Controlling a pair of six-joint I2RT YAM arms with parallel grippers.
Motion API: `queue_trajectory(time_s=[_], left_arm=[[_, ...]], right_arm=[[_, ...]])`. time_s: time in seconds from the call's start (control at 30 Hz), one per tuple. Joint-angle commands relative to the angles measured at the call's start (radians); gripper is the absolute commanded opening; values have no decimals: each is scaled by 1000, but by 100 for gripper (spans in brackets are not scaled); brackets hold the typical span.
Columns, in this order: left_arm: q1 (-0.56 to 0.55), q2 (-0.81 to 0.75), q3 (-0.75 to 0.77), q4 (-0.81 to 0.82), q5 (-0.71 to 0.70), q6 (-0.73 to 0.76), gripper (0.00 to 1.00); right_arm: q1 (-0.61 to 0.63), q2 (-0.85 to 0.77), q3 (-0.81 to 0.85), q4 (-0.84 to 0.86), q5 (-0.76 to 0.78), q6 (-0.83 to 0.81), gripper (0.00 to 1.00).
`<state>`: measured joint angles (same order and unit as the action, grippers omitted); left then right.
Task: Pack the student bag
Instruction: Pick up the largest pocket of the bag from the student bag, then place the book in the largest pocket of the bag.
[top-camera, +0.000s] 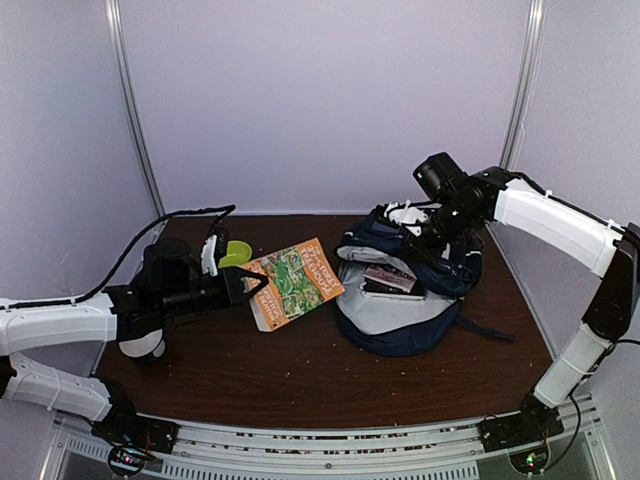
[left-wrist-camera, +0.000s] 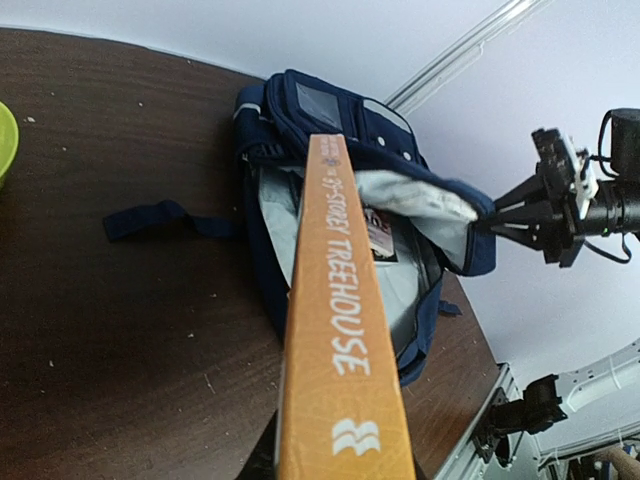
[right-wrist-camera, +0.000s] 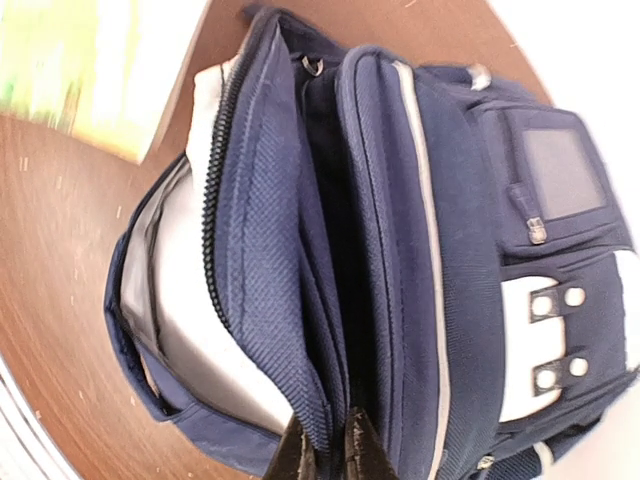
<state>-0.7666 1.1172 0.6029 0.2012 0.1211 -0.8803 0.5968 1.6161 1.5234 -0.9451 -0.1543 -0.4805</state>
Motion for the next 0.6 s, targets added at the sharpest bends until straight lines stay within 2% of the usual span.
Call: queue_trajectory(time_s=[0.0, 0.27, 0.57], left_arm=[[5, -15, 4, 140, 104, -87, 0], [-5, 31, -61, 266, 149, -224, 0], [-20, 317, -10, 669, 262, -458, 0]], right_arm=[[-25, 18, 133, 72, 4, 69, 0], [-32, 13, 211, 87, -24, 123, 0], [-31, 9, 217, 80, -28, 116, 0]])
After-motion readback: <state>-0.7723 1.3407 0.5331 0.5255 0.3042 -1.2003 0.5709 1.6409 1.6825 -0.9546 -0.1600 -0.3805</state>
